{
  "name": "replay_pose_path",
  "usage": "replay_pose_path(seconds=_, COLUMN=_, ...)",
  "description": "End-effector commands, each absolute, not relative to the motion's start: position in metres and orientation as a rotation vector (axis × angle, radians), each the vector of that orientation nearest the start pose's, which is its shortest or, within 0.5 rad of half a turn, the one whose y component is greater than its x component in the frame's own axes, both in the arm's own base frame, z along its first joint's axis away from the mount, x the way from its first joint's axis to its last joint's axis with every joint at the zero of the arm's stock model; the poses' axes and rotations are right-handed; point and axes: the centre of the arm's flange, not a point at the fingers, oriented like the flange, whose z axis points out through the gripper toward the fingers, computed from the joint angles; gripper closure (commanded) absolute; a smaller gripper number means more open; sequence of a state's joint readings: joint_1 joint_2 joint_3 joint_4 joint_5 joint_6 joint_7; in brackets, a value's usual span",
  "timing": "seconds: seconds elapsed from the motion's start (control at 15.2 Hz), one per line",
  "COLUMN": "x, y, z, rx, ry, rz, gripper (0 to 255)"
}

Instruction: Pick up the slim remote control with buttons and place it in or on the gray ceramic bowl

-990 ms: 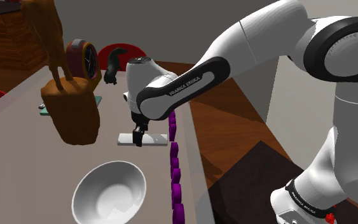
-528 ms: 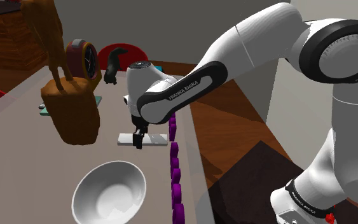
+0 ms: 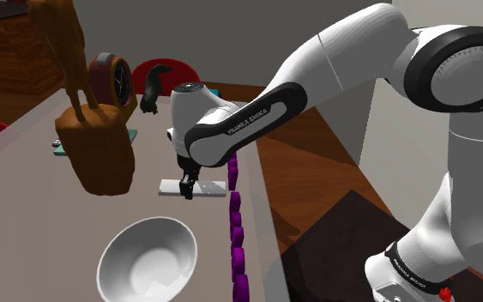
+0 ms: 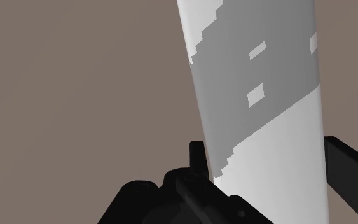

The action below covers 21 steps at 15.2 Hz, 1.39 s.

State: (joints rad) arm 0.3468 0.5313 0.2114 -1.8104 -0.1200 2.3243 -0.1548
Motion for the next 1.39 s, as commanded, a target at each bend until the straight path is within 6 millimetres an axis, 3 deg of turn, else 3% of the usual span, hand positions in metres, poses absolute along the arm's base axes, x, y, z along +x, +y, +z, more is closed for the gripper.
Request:
replay_pose_path(seconds=0.0, x=0.559, y=0.334, z=0.252, rx=-2.897, ry=-1.167, rz=0.014, gripper=255)
replay_pose_path(seconds=0.2, x=0.559, y=0.334, z=0.253, rx=-2.897, ry=-1.167, rz=0.013, gripper=255)
replay_pose_path(seconds=1.32, x=0.559, y=0.334, z=0.342, rx=-2.897, ry=-1.167, rz=0.013, gripper=255)
